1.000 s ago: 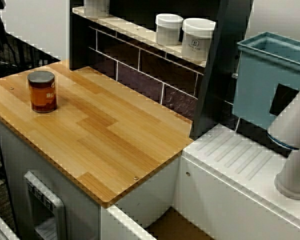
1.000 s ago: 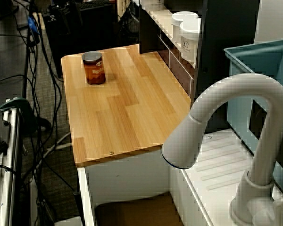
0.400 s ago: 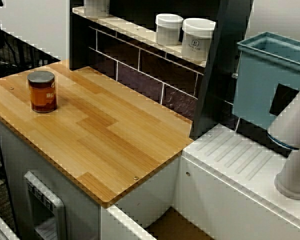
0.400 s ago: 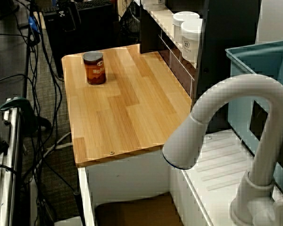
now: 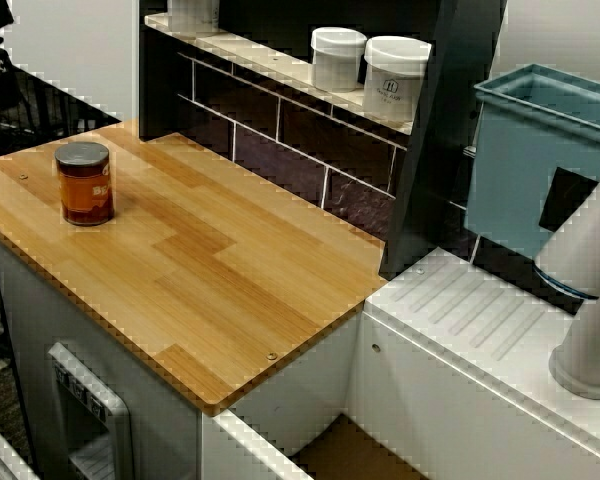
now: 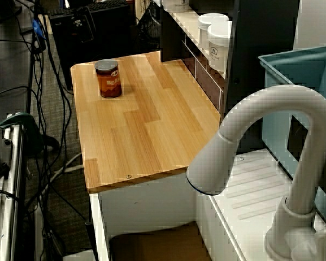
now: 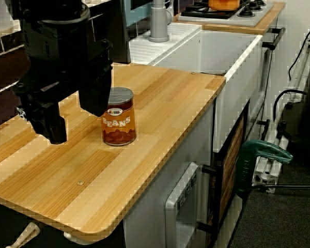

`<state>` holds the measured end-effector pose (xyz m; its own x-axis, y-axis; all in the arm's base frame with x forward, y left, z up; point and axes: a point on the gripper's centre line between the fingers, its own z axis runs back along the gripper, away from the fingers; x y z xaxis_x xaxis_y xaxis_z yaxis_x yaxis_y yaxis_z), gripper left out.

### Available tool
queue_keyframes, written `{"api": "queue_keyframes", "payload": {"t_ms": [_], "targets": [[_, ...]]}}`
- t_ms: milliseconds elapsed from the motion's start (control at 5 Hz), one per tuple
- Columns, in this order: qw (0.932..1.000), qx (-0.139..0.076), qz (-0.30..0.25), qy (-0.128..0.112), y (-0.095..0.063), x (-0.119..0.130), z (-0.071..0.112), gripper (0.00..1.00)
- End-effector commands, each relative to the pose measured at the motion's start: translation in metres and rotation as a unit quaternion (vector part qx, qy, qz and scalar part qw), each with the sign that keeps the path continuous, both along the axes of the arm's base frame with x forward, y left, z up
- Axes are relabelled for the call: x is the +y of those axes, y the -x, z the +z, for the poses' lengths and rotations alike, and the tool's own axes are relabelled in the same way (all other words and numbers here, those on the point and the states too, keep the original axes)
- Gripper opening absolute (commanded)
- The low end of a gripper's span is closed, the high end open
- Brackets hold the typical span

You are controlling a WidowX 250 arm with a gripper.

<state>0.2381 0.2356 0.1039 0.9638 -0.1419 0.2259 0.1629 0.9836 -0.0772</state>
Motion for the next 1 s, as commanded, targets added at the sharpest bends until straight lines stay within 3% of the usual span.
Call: {"api": "queue_keyframes", "payload": {"t_ms": [0, 200, 800], "targets": [[0.9991, -0.015, 0.023, -0.031, -0.005, -0.011, -0.010, 1.00], [0.9989, -0.014, 0.018, -0.042, -0.010, -0.018, -0.023, 1.00], [0.9992, -0.007, 0.001, -0.038, -0.028, -0.059, -0.047, 1.00]]}}
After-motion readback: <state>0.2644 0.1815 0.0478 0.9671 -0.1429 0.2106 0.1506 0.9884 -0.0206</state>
